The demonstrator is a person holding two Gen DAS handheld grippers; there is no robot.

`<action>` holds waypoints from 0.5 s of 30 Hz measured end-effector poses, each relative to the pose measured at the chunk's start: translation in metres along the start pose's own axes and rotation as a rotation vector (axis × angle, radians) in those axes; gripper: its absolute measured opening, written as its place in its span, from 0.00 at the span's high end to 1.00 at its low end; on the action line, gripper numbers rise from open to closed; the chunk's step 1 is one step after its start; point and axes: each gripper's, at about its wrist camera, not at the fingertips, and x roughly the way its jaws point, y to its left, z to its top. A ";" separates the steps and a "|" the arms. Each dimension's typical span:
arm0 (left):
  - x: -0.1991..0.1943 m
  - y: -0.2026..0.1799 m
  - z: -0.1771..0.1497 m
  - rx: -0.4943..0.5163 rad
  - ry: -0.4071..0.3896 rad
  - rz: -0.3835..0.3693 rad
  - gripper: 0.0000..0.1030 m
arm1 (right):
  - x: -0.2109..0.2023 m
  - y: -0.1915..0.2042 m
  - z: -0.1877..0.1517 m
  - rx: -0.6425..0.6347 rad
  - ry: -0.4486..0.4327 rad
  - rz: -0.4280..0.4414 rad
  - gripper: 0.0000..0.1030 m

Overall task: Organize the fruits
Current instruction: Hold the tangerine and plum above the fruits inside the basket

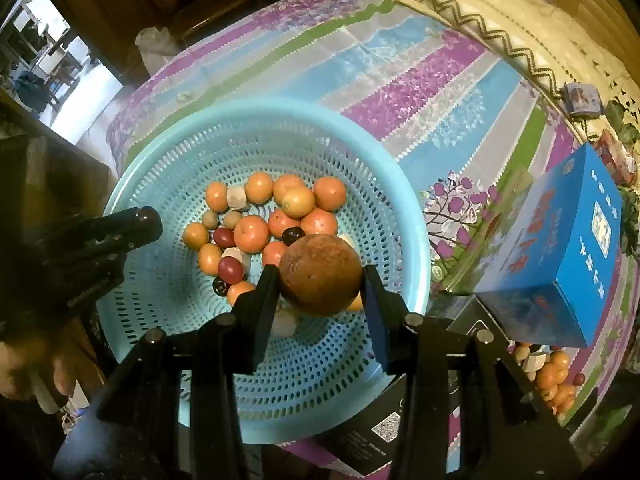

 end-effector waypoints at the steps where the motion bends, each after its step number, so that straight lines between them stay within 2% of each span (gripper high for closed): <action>1: 0.000 0.000 0.000 -0.001 -0.001 0.001 0.74 | 0.000 0.000 0.000 0.001 0.001 0.000 0.59; 15: 0.006 -0.001 0.002 -0.002 0.005 0.000 0.74 | 0.003 -0.001 0.002 0.001 0.000 0.006 0.59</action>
